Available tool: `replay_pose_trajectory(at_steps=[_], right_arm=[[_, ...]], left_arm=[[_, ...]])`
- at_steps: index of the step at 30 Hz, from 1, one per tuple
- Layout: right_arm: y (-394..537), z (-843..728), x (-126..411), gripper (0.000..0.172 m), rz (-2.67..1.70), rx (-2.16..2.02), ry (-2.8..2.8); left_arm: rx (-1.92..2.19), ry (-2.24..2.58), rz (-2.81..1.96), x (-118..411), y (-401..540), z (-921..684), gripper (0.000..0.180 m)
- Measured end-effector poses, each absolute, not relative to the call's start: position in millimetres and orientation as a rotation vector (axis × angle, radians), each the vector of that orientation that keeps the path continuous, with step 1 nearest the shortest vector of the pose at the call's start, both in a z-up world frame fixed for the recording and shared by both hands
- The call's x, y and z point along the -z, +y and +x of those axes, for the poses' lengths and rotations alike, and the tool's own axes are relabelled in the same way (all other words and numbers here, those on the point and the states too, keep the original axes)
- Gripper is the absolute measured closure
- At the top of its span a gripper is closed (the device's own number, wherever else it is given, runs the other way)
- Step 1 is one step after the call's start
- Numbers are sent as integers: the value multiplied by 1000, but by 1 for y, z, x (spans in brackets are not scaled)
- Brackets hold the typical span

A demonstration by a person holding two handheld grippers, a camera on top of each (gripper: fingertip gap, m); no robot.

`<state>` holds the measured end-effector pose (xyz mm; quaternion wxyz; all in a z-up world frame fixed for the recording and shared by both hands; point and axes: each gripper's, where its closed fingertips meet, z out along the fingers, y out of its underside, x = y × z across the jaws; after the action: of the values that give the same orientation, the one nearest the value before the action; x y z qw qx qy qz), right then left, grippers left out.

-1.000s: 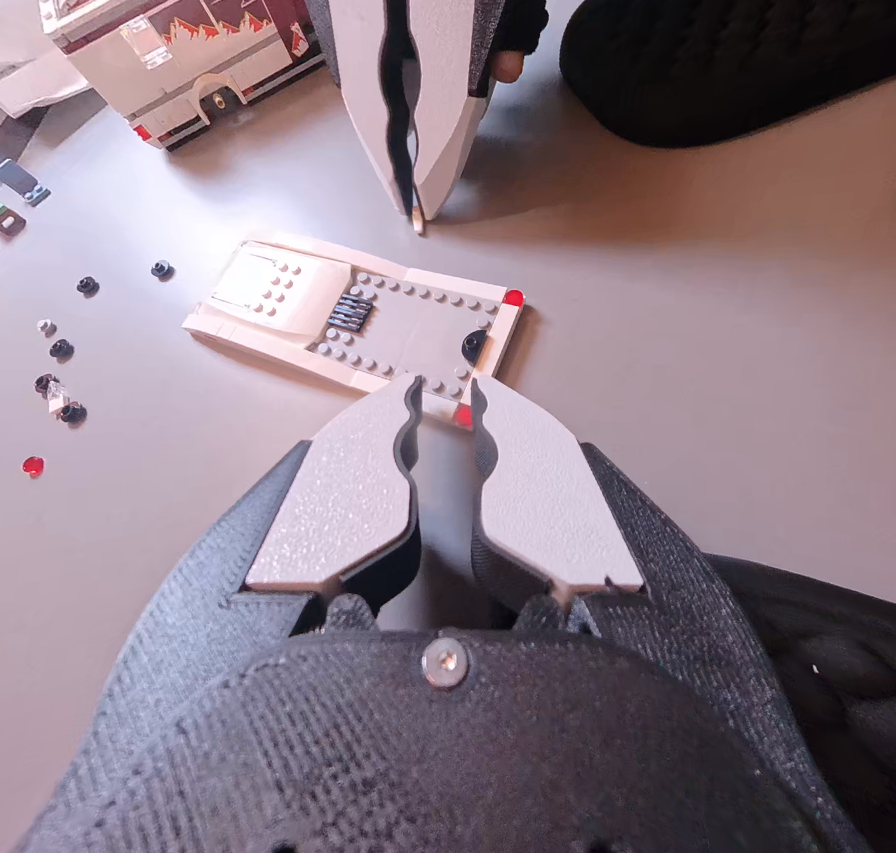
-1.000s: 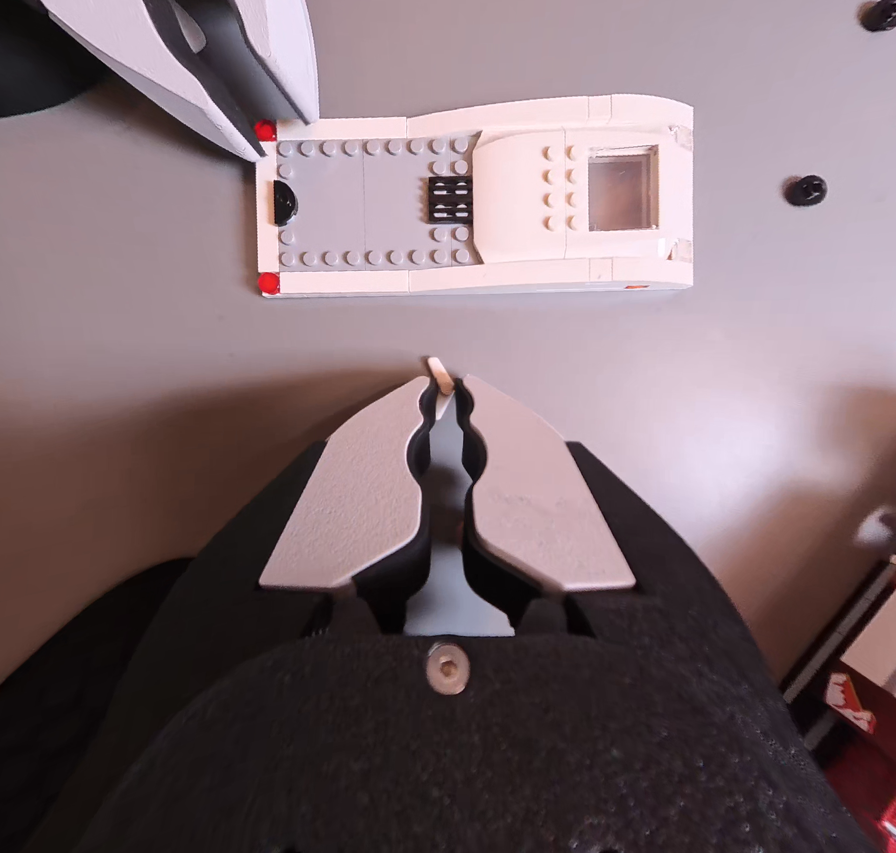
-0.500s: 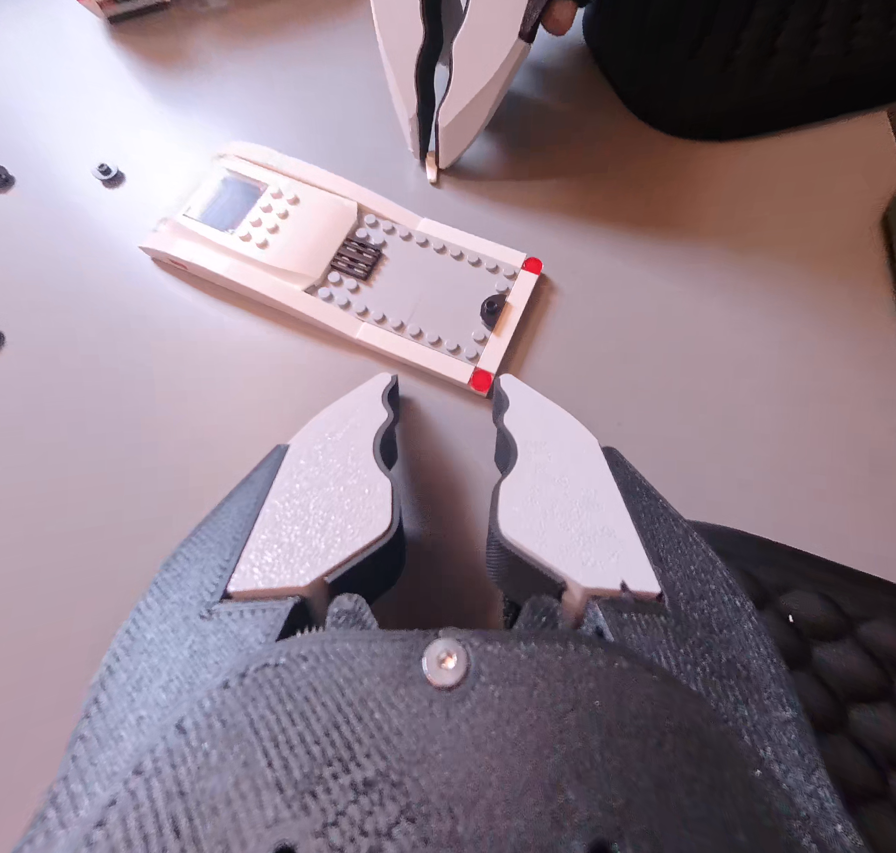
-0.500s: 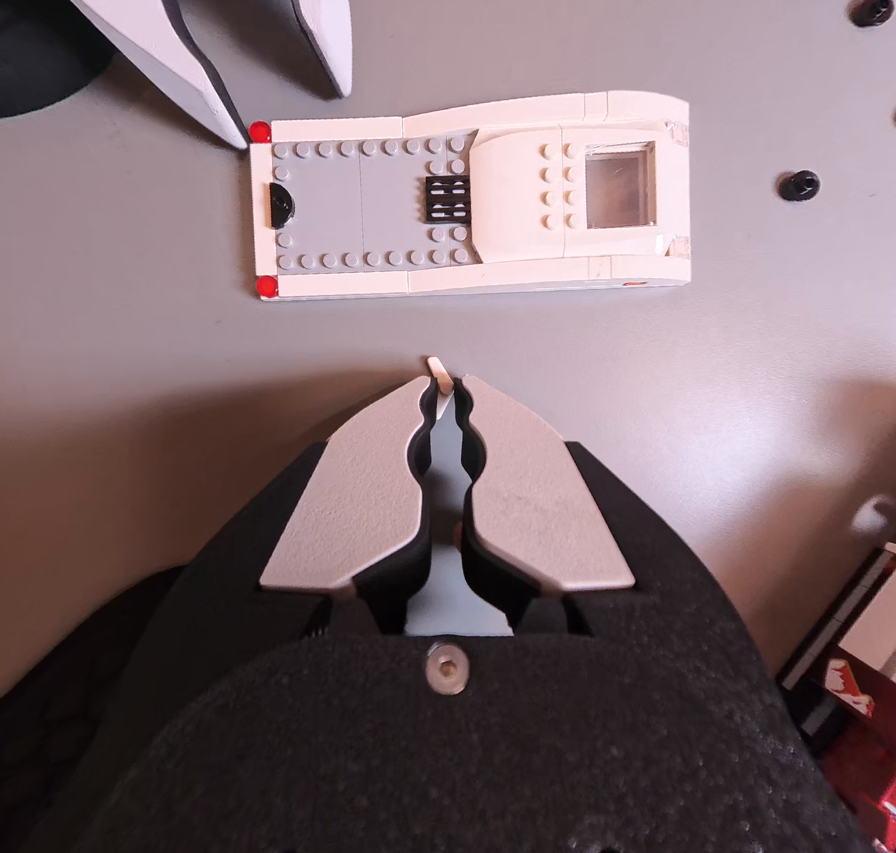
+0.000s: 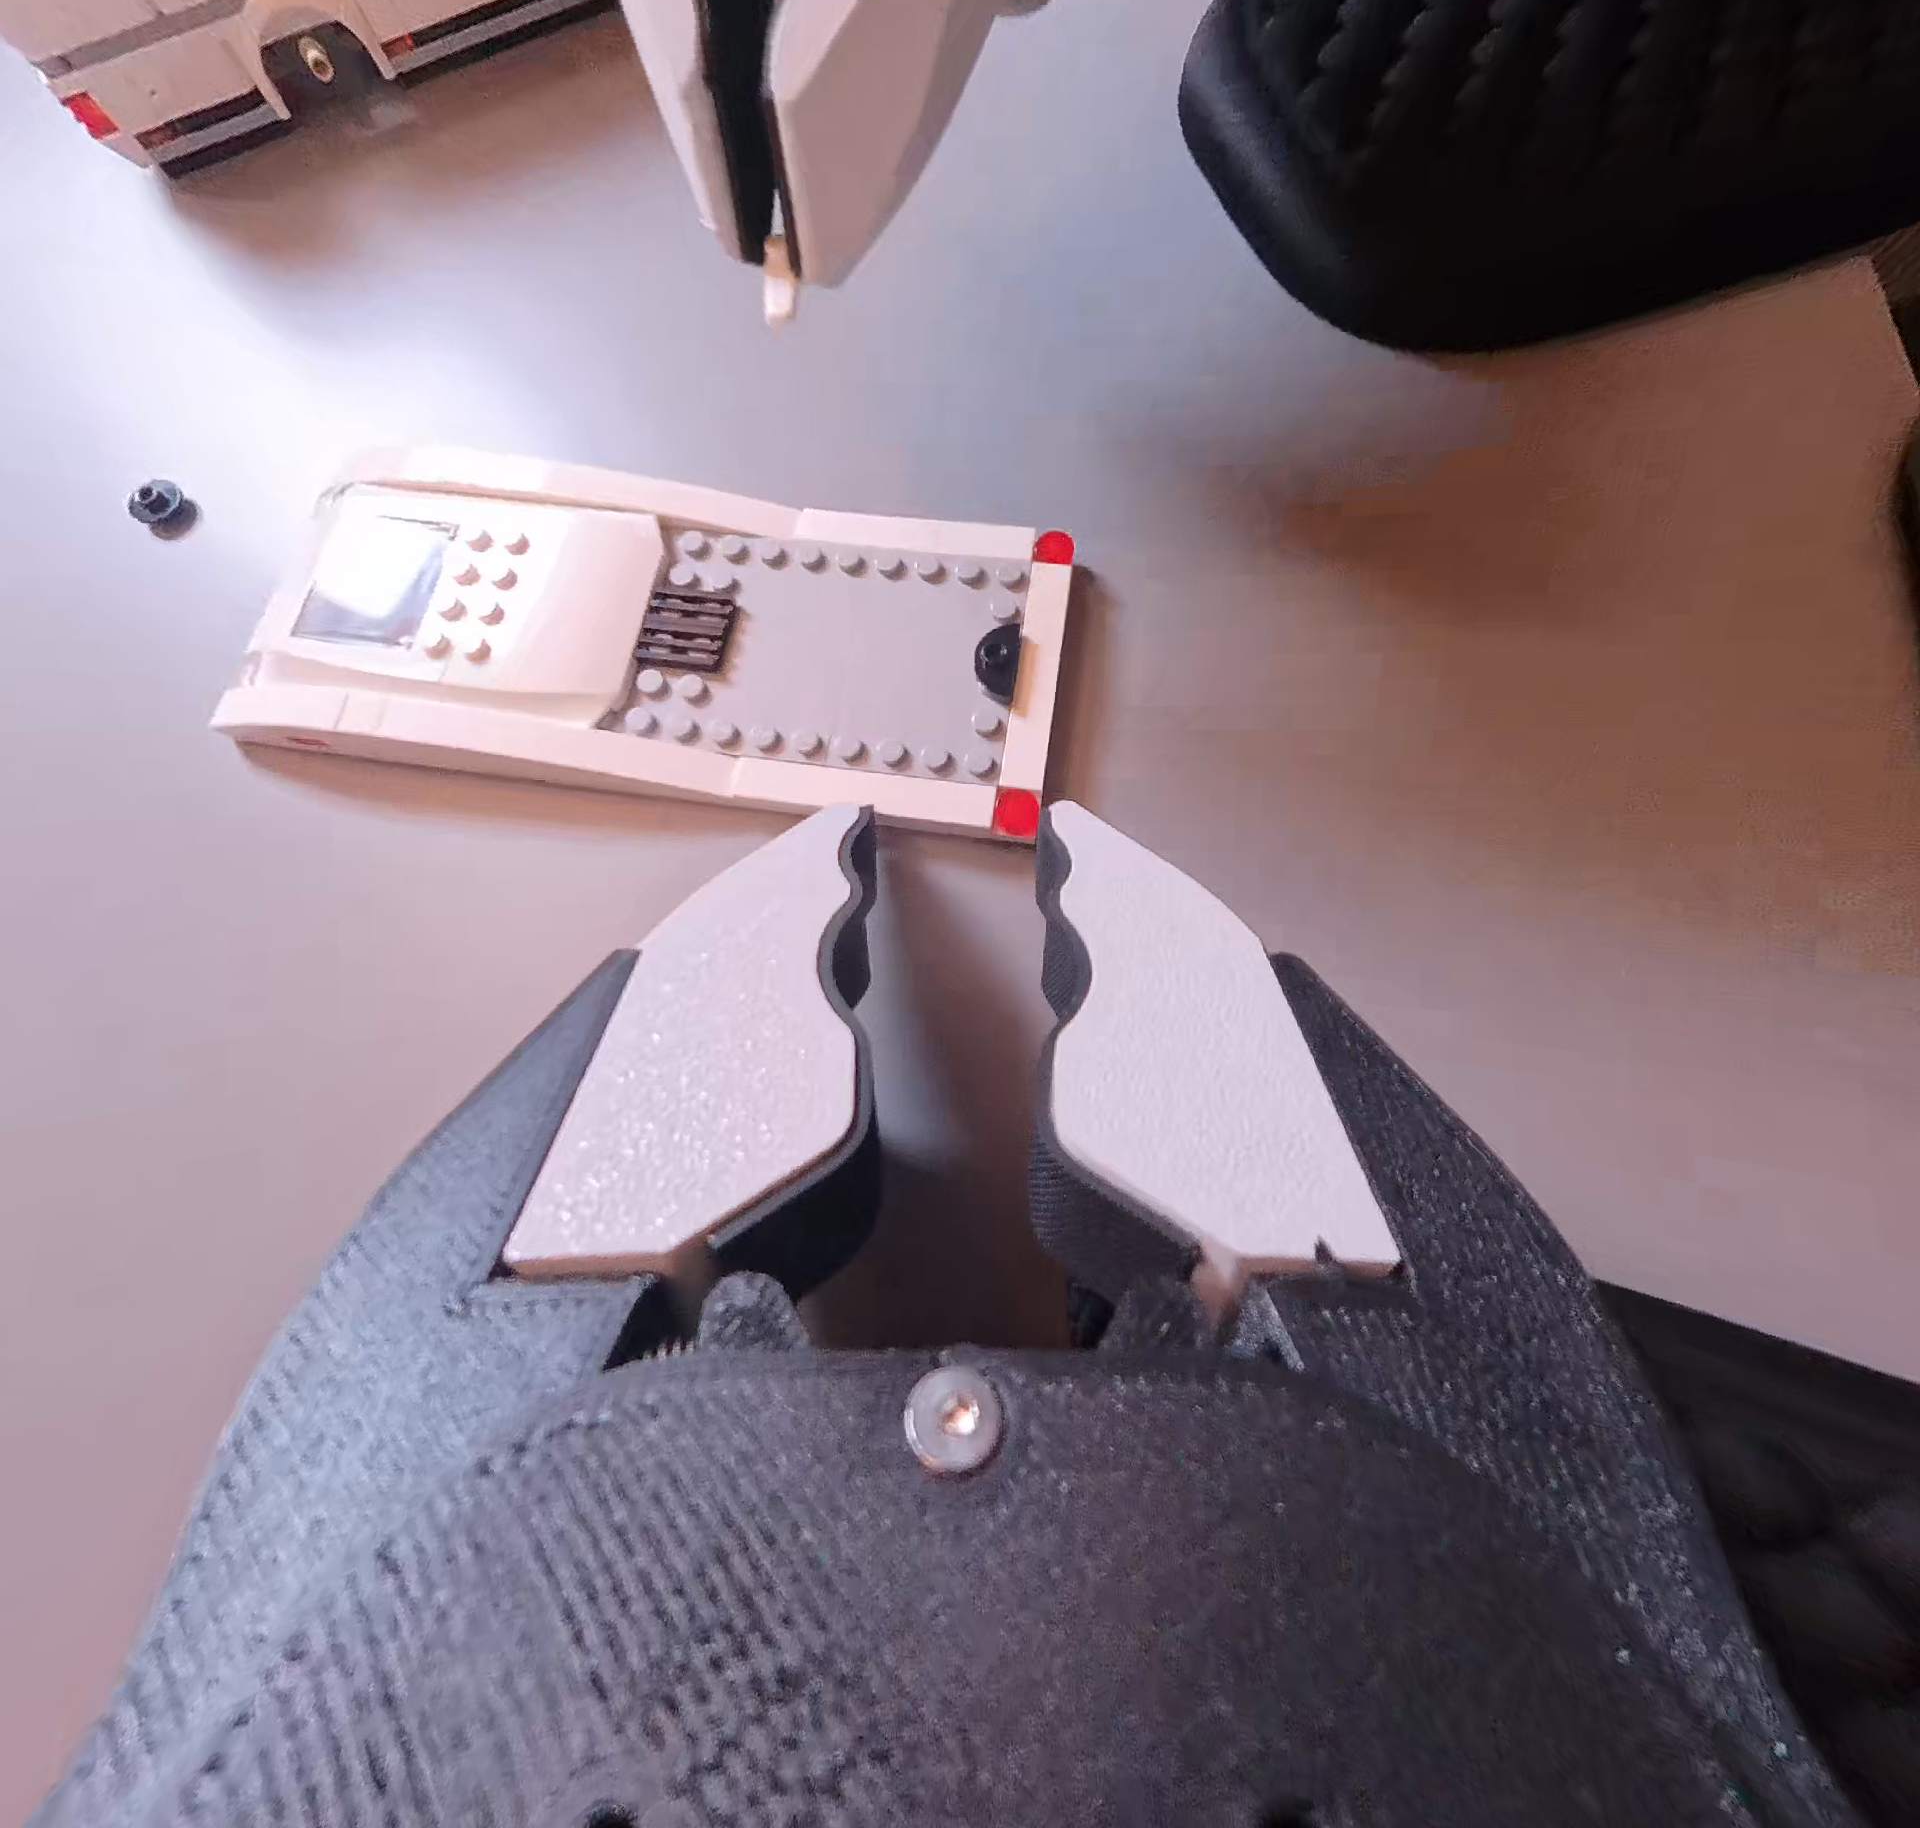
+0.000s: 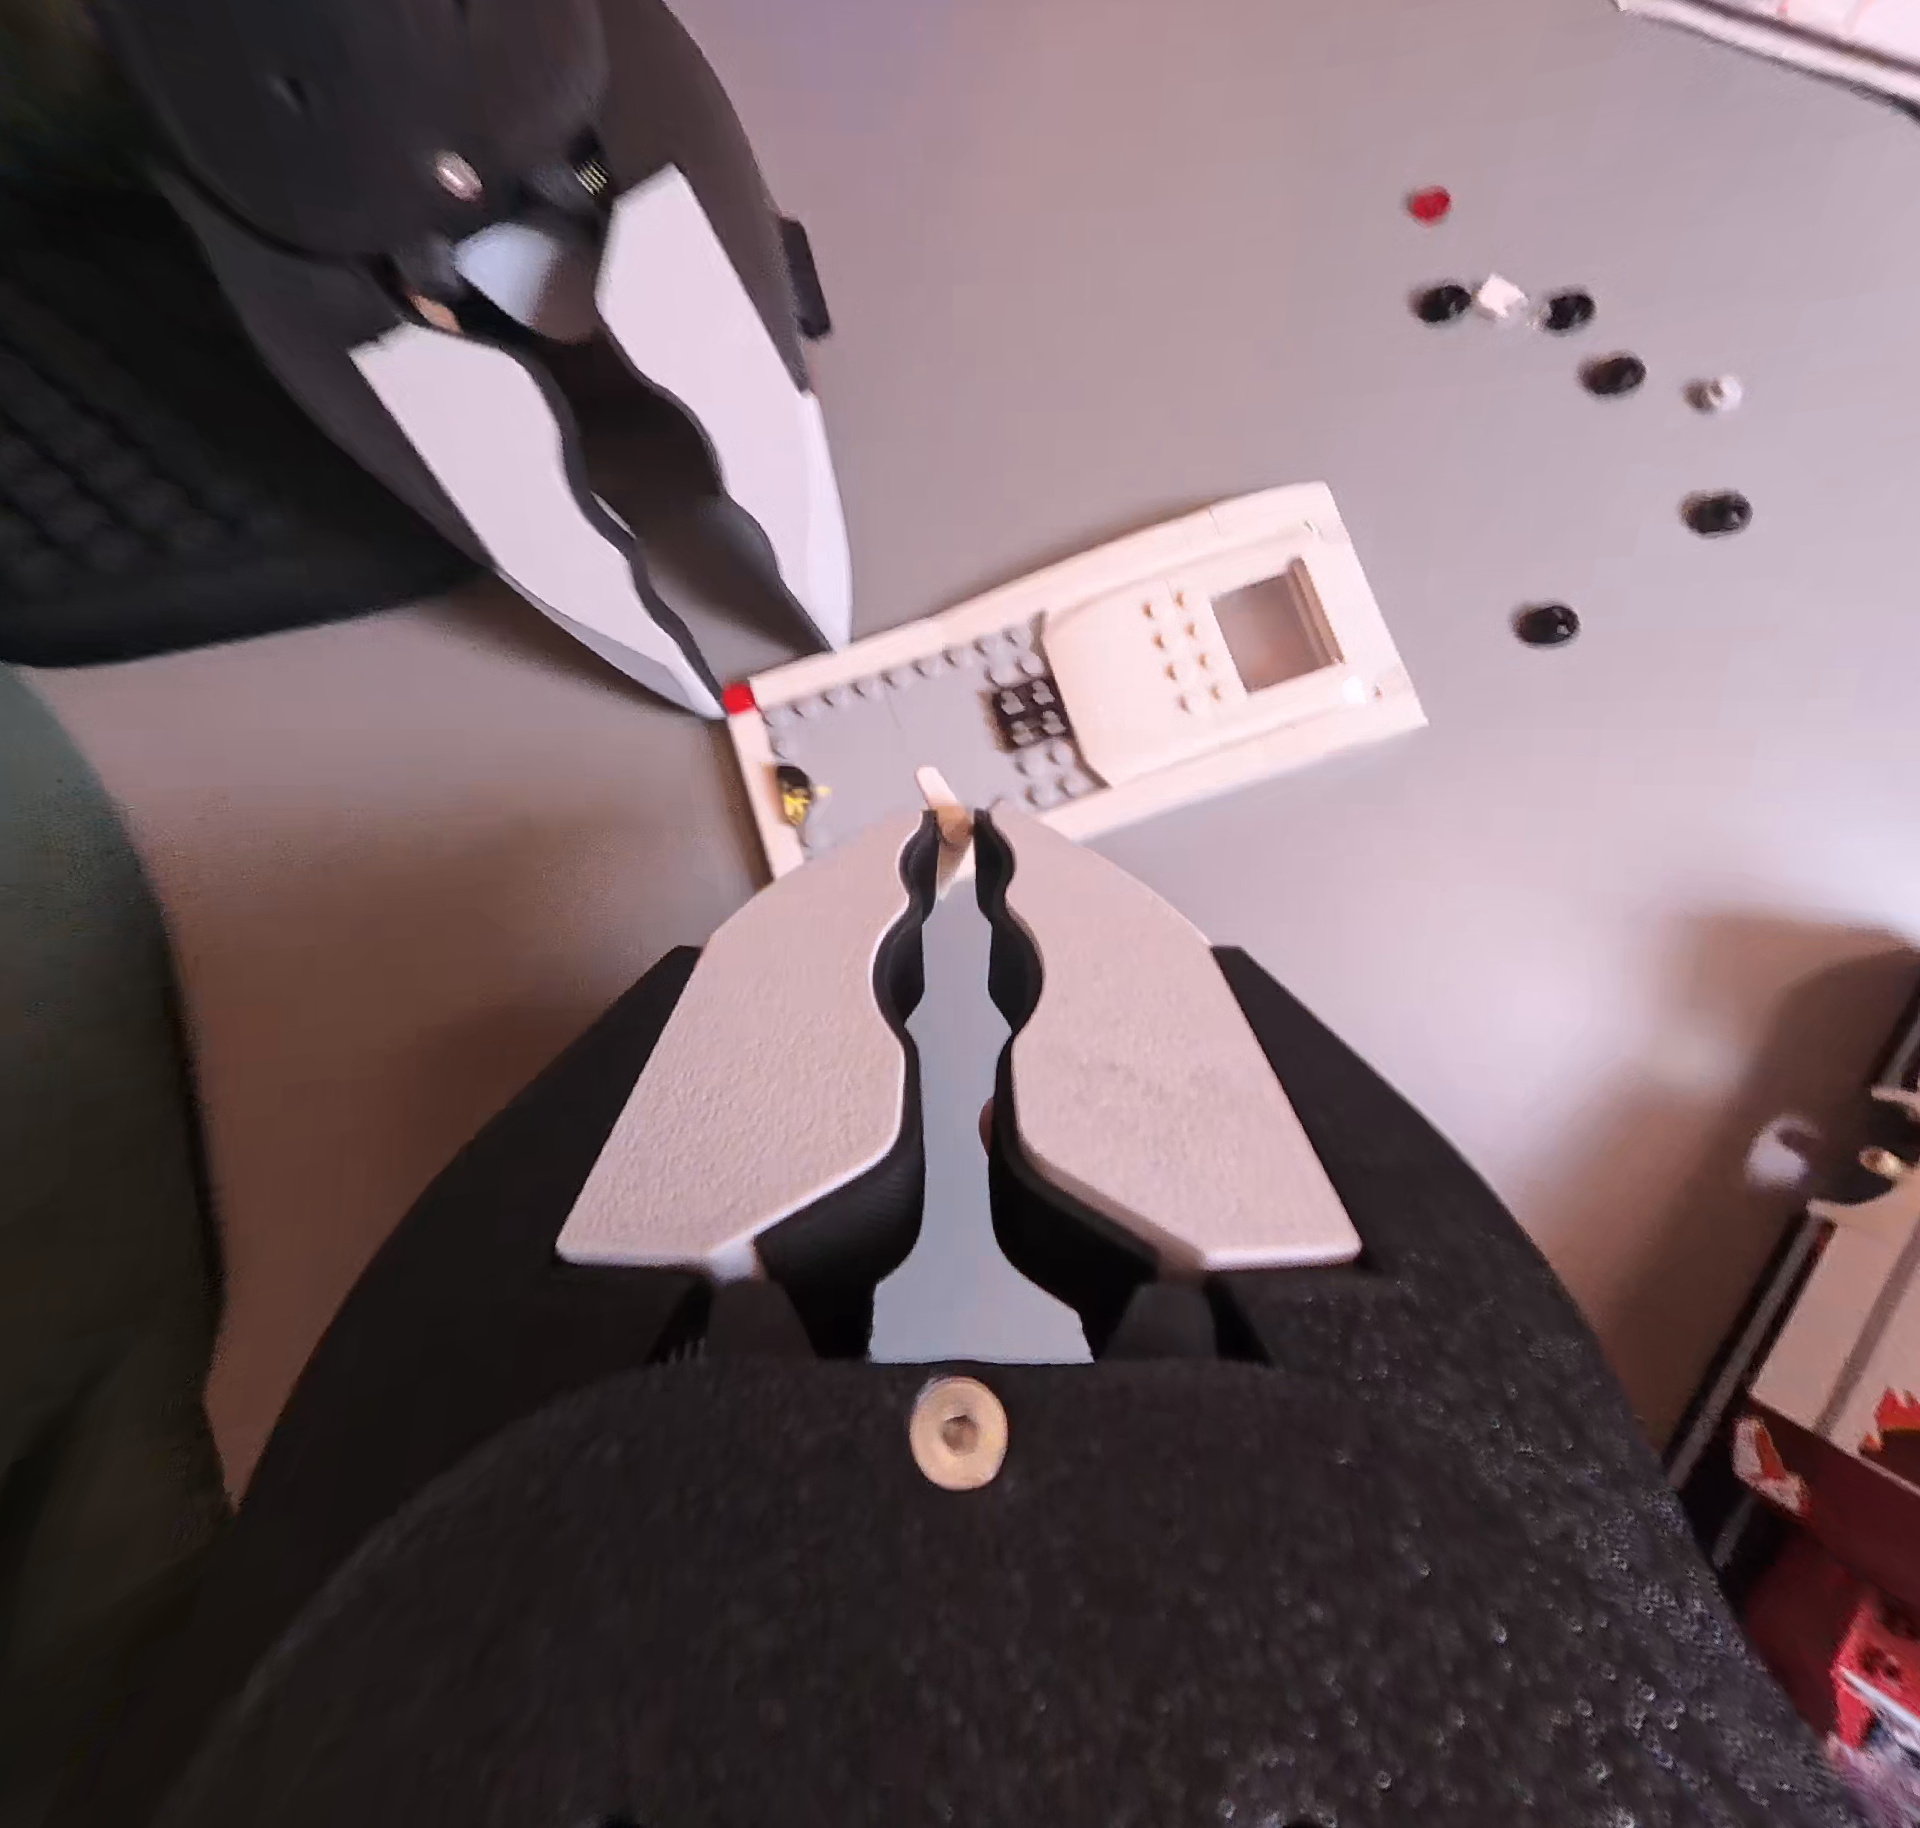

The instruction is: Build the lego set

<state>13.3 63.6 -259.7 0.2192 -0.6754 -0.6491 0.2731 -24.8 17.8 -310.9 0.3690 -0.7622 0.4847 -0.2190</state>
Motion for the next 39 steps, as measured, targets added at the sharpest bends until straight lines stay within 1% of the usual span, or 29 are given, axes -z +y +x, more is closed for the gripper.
replay_pose_trajectory(at_steps=[1,6,11,30,39], right_arm=[[57,9,257,166,-1858,-775,-1813],[25,-1,282,166,-1809,-744,-1987],[22,-6,297,166,-1843,-742,-2012],[22,-8,307,165,-1776,-642,-2079],[25,-9,304,160,-1747,-655,-2073]], left_arm=[[566,1239,-1956,311,18,-24,151],[541,1240,-1939,310,18,-25,153],[520,1237,-1928,309,18,-25,153],[503,1240,-1914,308,17,-25,157],[506,1244,-1913,309,17,-25,157]])
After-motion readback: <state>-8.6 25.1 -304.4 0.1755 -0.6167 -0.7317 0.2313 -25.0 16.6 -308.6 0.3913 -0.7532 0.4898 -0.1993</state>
